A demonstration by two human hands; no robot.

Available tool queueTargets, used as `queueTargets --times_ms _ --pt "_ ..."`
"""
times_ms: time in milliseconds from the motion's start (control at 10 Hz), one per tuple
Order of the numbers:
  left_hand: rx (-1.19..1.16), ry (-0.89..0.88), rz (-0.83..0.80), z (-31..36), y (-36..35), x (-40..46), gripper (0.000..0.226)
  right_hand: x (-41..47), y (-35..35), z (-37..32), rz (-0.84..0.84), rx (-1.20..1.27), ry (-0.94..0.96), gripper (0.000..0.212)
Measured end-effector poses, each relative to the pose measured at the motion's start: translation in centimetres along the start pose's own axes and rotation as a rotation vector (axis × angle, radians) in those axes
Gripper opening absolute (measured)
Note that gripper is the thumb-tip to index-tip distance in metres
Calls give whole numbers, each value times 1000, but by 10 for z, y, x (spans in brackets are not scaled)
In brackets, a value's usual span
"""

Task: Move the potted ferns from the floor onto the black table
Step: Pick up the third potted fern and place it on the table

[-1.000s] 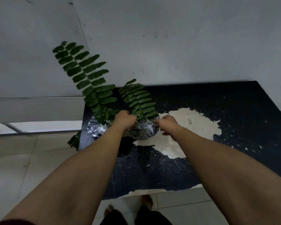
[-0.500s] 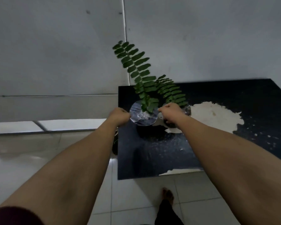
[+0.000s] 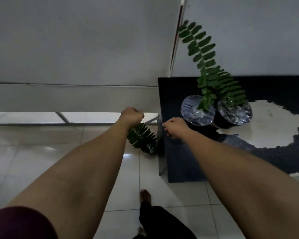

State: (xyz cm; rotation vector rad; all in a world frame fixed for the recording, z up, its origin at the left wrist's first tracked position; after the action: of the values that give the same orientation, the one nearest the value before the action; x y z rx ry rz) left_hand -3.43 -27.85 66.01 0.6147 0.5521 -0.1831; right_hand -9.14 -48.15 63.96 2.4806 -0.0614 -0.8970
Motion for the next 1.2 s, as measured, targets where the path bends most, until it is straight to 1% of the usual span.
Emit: queueTargets --times_ms 100,200,300,400,500,600,700,800,900,1000,1100,1200 --pt "-5 27 9 -21 24 35 27 34 -37 -15 -35 7 -37 11" --pt "-36 69 20 -47 44 68 30 60 -71 -27 -68 -31 -52 10" --pt "-39 142 1 -81 56 102 24 87 -111 -29 -118 -54 -64 7" --pt "-11 194 -41 -120 53 137 21 114 -144 -1 -118 -46 -192 19" --pt "26 235 -92 -168 32 184 36 149 -181 44 -91 -28 -295 27" --pt "25 271 -153 -223 -6 232 39 189 -224 99 -89 -43 -388 34" --pt "24 276 -226 -275 -54 269 39 228 -261 152 -60 -39 -462 44" --pt "30 283 -264 -321 -104 306 36 263 -292 197 -16 -31 -512 51" --pt "-2 312 -277 -370 -153 344 36 306 -323 234 -11 -53 -523 52" --pt "-33 308 -295 -410 -197 384 37 357 -336 260 39 -39 -495 51" --pt "-24 275 -325 -442 -238 424 37 417 -341 299 109 -13 -454 50" --pt "60 207 -409 -460 -278 454 32 457 -328 326 235 -29 -430 51"
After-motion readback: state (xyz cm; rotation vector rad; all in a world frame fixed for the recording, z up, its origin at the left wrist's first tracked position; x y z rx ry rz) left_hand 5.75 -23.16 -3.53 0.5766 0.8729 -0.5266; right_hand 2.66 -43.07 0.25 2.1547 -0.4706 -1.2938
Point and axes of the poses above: each hand's wrist, its own x-axis towards the middle knuckle, its own y-axis out of the back of the hand, z = x × y, the point moved 9 cm from there along x, towards the middle knuckle
